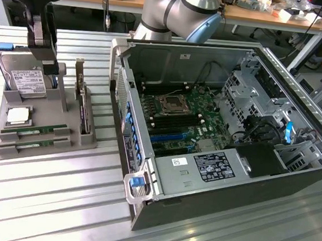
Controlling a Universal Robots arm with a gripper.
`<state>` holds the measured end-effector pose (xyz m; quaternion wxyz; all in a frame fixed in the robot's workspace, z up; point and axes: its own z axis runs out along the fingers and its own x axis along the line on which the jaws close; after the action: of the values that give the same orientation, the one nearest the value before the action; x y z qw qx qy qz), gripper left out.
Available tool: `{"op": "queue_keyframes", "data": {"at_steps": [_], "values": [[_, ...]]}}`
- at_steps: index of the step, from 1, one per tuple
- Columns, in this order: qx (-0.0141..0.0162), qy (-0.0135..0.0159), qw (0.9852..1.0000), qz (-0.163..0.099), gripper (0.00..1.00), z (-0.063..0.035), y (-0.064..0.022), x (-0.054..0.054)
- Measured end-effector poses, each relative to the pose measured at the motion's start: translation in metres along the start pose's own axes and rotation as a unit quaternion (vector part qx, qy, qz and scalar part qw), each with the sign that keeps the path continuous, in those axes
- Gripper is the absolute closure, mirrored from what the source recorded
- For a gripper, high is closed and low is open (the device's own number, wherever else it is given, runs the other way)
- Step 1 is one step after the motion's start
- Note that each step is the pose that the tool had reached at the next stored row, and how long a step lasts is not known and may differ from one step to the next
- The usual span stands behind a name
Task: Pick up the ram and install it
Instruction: 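Pick up the ram and move it above insertion slot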
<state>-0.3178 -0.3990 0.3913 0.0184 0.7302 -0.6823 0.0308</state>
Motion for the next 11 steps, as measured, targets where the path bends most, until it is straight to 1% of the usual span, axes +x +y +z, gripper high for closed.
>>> {"op": "queue_keyframes", "data": {"at_steps": [4, 5, 8, 9, 11], "values": [[0.0021, 0.0032, 0.9994, -0.033, 0.89, 0.0001, 0.0, 0.0], [0.003, 0.0045, 0.9989, -0.047, 0.89, 0.0001, 0.0, 0.0], [0.0047, 0.007, 0.9972, -0.074, 0.89, 0.0002, 0.0, 0.0], [0.0054, 0.0078, 0.9963, -0.085, 0.89, 0.0002, 0.0, 0.0], [0.0068, 0.0098, 0.9941, -0.107, 0.89, 0.0003, 0.0, 0.0]]}}
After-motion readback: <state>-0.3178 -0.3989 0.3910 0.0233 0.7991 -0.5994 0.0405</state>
